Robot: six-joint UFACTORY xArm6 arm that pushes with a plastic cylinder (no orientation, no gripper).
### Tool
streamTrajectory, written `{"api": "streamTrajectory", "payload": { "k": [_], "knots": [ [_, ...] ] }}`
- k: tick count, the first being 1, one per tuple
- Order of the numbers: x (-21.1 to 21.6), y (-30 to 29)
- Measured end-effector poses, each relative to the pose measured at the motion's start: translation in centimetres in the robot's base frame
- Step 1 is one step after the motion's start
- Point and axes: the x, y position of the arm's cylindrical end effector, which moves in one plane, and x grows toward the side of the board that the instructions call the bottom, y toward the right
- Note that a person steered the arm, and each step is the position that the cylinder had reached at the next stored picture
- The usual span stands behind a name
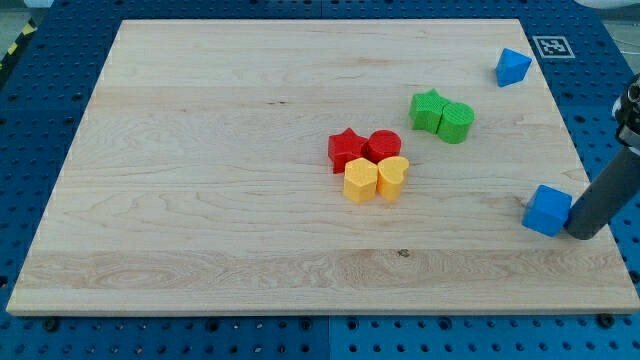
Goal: Keep the blue cube right to the green circle
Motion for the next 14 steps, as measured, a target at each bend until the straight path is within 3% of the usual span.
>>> {"api": "streamTrajectory", "payload": {
  "k": [1,3,6,9,14],
  "knots": [
    [1.3,-1.5],
    [-2.1,-2.5],
    [-1.4,-2.9],
    [-2.4,-7.1],
    [-3.8,-5.7]
  ]
}}
